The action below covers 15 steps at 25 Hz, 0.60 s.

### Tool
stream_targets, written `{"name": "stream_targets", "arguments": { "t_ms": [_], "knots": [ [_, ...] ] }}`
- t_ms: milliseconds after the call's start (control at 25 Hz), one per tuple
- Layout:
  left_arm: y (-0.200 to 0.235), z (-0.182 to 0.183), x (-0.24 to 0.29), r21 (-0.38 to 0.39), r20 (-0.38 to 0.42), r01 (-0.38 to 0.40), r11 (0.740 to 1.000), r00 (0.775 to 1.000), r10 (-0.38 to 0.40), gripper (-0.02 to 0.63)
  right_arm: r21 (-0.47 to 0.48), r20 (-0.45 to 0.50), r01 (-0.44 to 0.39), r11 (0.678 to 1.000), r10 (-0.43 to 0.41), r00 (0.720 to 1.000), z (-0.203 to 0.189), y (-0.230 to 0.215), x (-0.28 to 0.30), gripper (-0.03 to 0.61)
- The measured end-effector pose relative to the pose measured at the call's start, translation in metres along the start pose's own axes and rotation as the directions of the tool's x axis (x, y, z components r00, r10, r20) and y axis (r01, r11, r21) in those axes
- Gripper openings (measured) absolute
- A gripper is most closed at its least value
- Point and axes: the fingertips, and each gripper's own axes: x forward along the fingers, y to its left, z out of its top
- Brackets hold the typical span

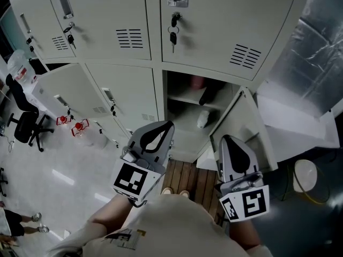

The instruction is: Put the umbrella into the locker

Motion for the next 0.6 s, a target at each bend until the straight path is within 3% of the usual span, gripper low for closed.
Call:
{"name": "stream_targets", "arguments": {
  "t_ms": [600],
  "knots": [
    [0.0040,-0.0009,0.0004,0.009,0.002,-0.002,1.000,1.000,0.002,0.012,0.017,-0.016,0.009,1.000,-0.008,1.000,-0.0099,-0.0029,0.0031,0.008]
  ]
}}
